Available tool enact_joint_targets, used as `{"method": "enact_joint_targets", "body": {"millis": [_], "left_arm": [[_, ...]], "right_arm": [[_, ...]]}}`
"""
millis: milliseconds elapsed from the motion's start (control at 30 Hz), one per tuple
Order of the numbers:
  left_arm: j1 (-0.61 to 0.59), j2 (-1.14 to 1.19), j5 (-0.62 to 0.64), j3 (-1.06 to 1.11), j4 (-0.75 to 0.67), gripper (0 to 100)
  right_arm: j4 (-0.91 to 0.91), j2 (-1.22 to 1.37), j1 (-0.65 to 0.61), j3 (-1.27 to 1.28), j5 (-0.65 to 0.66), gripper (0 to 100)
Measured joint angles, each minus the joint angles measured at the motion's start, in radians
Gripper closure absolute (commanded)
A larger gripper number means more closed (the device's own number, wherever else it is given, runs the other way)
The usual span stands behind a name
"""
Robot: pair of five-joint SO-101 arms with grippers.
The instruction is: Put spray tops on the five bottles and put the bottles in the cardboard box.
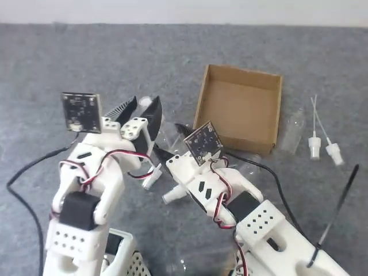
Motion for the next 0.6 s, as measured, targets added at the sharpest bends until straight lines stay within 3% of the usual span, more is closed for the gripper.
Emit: {"method": "enact_joint_targets", "body": {"millis": [167,367,600], "left_arm": [[-0.011,0.000,-0.002,-0.123,0.048,84],[-0.155,0.000,0.003,-0.138,0.048,84],[-0.118,0.000,-0.005,-0.061,0.041,85]], "right_arm": [[0.000,0.000,0.000,0.000,0.000,99.2],[-0.006,0.000,0.000,0.000,0.000,99.2],[-0.006,0.000,0.000,0.008,-0.002,99.2]]}}
